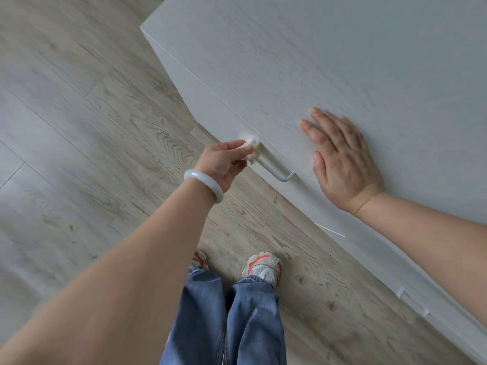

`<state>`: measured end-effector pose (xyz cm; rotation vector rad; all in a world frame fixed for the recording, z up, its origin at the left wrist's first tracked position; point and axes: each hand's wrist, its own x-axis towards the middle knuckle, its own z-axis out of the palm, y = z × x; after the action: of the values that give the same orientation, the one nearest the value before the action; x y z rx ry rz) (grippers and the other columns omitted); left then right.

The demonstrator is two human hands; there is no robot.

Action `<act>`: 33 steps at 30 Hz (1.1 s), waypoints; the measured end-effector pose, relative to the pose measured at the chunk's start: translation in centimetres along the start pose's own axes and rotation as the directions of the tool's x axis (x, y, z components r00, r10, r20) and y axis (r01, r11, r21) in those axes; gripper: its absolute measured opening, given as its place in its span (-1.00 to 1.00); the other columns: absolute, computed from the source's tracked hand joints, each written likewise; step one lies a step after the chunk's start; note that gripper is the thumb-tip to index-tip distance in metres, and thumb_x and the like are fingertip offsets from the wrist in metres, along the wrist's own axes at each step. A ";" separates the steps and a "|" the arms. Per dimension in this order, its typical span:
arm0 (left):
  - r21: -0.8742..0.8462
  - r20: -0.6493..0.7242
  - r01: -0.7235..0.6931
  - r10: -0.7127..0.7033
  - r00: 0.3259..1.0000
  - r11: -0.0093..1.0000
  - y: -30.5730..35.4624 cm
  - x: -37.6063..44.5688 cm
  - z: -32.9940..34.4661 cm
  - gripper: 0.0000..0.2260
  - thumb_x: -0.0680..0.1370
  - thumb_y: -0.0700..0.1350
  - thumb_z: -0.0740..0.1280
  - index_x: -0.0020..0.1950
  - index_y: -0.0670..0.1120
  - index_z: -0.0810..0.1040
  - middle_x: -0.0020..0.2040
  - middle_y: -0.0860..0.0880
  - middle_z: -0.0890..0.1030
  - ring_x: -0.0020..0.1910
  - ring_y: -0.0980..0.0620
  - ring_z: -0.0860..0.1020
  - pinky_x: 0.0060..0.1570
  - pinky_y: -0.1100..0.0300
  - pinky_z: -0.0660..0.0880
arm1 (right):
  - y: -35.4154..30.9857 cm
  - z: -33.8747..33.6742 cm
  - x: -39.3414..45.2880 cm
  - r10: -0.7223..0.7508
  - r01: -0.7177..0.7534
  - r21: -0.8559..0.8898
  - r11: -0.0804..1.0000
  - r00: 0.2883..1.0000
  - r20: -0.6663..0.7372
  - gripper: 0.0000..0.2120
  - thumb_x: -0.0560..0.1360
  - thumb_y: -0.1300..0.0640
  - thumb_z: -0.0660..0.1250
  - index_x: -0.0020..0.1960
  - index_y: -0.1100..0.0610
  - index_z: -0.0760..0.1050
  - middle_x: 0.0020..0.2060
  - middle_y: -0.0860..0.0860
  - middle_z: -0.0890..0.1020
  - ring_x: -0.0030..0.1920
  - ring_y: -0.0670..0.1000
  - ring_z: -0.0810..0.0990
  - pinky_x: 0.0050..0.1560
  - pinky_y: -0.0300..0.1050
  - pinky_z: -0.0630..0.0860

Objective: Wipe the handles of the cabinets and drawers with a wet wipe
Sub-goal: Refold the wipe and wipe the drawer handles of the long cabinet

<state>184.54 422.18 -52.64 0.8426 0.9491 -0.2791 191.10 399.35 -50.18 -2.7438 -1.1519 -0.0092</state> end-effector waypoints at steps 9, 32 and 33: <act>-0.088 -0.117 0.063 -0.073 0.990 0.994 -2.7 -1.8 1.8 -0.91 0.47 -0.31 0.42 -0.06 -0.27 0.57 -0.18 -0.15 0.63 -0.30 0.04 0.63 -0.22 0.29 0.58 | 0.1 0.0 0.0 -0.006 0.006 -0.013 1.000 1.000 0.005 -0.50 0.57 0.16 0.06 0.51 0.15 0.24 0.51 0.11 0.24 0.50 0.09 0.19 0.51 0.09 0.10; 0.596 -0.086 0.071 -0.025 0.996 0.800 2.5 -1.6 1.5 -0.84 0.51 -0.35 0.34 0.08 -0.26 0.58 -0.01 -0.26 0.65 -0.03 -0.16 0.66 0.11 -0.01 0.58 | 0.0 -0.2 0.1 0.006 -0.006 -0.014 1.000 1.000 0.025 -0.49 0.57 0.15 0.04 0.51 0.15 0.25 0.51 0.10 0.24 0.50 0.09 0.20 0.51 0.09 0.11; 0.526 -0.058 0.053 -0.027 0.998 0.849 2.5 -1.7 1.9 -0.84 0.51 -0.40 0.29 0.06 -0.30 0.57 -0.05 -0.26 0.63 -0.07 -0.14 0.66 0.10 0.01 0.59 | 0.0 -0.1 0.1 0.007 -0.006 -0.014 1.000 1.000 0.027 -0.50 0.57 0.14 0.04 0.51 0.15 0.25 0.51 0.10 0.24 0.50 0.09 0.20 0.51 0.09 0.10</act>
<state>186.09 422.15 -49.45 1.3413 0.9482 -0.5760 191.13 399.41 -50.02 -2.7680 -1.1541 0.0204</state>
